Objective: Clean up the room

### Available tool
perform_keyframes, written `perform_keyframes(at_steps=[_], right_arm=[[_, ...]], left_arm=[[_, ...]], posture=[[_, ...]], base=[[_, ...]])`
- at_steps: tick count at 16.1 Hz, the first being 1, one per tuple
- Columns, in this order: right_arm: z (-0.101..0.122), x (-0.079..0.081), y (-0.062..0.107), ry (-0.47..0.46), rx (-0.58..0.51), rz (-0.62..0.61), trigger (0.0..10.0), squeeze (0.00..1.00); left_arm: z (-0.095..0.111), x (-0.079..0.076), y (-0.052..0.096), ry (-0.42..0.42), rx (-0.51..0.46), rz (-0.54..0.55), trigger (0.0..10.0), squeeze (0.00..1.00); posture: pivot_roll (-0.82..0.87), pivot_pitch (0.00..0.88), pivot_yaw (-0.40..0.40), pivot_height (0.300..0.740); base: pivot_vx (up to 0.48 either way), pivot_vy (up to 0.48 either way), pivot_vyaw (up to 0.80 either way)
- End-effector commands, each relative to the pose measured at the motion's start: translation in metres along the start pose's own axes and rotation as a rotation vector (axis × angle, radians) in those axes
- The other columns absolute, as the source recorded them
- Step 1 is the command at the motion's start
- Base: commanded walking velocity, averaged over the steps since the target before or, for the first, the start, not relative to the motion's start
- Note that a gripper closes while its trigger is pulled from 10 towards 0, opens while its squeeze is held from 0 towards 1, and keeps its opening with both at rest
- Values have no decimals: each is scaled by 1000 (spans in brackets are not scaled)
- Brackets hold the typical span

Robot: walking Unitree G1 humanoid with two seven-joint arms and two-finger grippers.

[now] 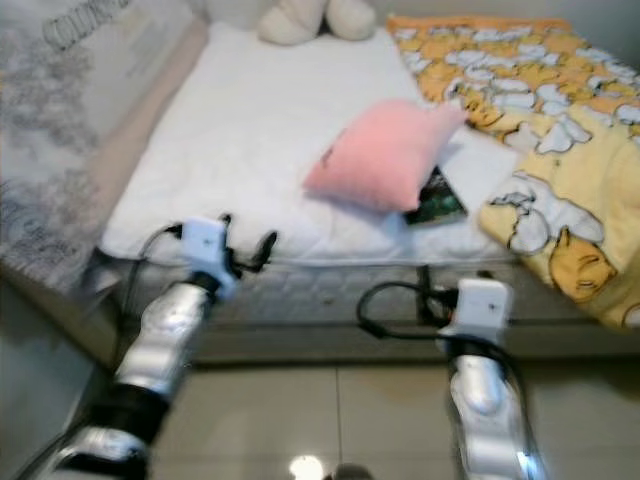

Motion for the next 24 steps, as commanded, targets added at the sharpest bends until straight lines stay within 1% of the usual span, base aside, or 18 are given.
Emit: perform_keyframes(at_steps=[1,8,10,12,13,14,15,16,17,18,19,21,23,24], right_arm=[[2,8,-3,-13,-9,23,10000,16],[5,8,-6,-14,-21,17,10000,8],[6,8,-6,-12,-27,16,10000,8],[11,6,-6,-8,-47,0,10000,16],[16,3,-6,-14,-70,-19,10000,20],[18,0,-5,-28,-80,-36,10000,27],[16,-5,-3,-54,-76,-60,10000,24],[15,-7,-2,-59,-72,-67,10000,24],[13,-11,1,-96,-63,-97,10000,24],[12,-11,1,-103,-63,-101,10000,27],[13,-10,1,-99,-63,-99,10000,27],[13,-8,2,-91,-66,-91,10000,27],[13,-7,1,-88,-63,-86,10000,20],[15,-7,0,-87,-65,-79,10000,20]], left_arm=[[-1,11,1,-18,5,27,10000,0],[6,4,-5,-30,-22,-10,10000,0],[6,5,-5,-18,-19,-8,10000,0],[0,6,-7,70,13,18,10000,0],[-3,7,-8,137,37,36,10000,0],[-6,3,-10,171,56,38,10000,0],[-7,-4,-13,149,73,22,10000,0],[-7,-5,-13,141,78,17,10000,0],[-8,-7,-15,133,84,9,10000,0],[-7,-7,-15,137,79,6,10000,0],[-6,-7,-16,142,73,-1,10000,0],[-2,-11,-18,159,52,-16,10000,0],[-2,-14,-20,150,55,-26,10000,0],[-2,-16,-21,127,59,-35,10000,0]], posture=[[-150,0,25,740],[-153,0,31,740],[-153,0,32,740],[-154,0,32,740],[-156,0,32,740],[-158,0,32,740],[-160,0,32,740],[-160,0,32,740],[-165,0,35,740],[-165,0,35,740],[-169,0,38,740],[-177,0,47,740],[-181,0,48,740],[-181,0,47,740]], base=[[480,0,0],[480,0,0],[480,0,0],[480,0,-625],[480,0,-800],[480,0,-800],[0,0,0],[0,0,0],[0,0,0],[0,0,0],[0,0,0],[369,-298,0],[390,-276,0],[401,-262,0]])
Point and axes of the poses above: a point about 5 cm out from each wrist's last joint towards the gripper, its own y axis pointing back from the gripper into the wrist, its own z axis along the axis of the wrist's last joint, x = y × z, the point moved 3 cm from there along -y, pointing out of the wrist towards the gripper, and after that the axes turned 15 degrees about -y, right-handed, at the moved point
